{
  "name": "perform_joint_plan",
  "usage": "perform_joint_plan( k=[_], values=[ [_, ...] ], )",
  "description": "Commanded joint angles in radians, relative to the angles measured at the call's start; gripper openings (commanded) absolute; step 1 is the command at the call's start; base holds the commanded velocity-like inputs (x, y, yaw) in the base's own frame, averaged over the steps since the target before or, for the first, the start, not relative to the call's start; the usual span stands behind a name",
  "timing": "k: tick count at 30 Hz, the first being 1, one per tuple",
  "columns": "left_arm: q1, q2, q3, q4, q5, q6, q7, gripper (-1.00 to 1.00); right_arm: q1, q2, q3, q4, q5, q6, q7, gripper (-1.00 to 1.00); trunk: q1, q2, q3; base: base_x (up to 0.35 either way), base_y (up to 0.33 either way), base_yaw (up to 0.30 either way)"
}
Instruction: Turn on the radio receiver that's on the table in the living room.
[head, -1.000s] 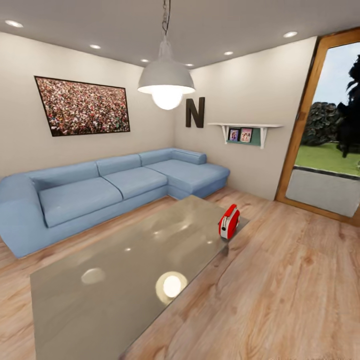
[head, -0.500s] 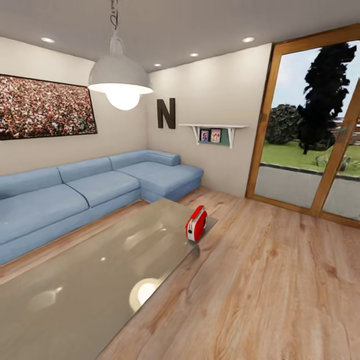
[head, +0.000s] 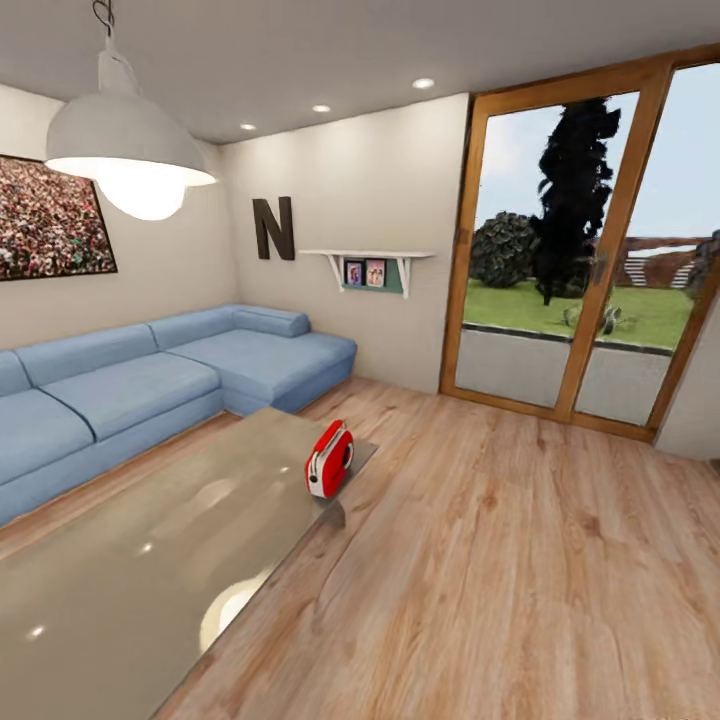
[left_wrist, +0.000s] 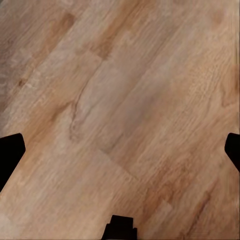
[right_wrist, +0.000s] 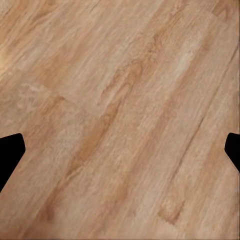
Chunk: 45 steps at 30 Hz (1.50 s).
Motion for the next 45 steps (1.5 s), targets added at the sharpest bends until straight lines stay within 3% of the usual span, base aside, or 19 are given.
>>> perform_joint_plan(
  k=[1,11,45],
  values=[
    [0.0,0.001,0.0,0.0,0.0,0.001,0.0,1.0,0.0,0.0,0.0,0.0,0.0,0.0,0.0,1.0,0.0,0.0,0.0,0.261,-0.22,-0.27],
    [0.0,0.013,0.0,0.0,0.0,0.003,0.001,1.0,0.0,0.0,0.0,0.0,0.0,0.0,0.0,1.0,0.0,0.0,0.003,0.293,-0.142,-0.27],
    [0.0,0.013,0.0,0.0,0.0,0.003,0.001,1.0,0.0,0.0,0.0,0.0,0.0,0.0,-0.001,1.0,0.0,0.0,0.003,0.325,-0.086,-0.275]
  ],
)
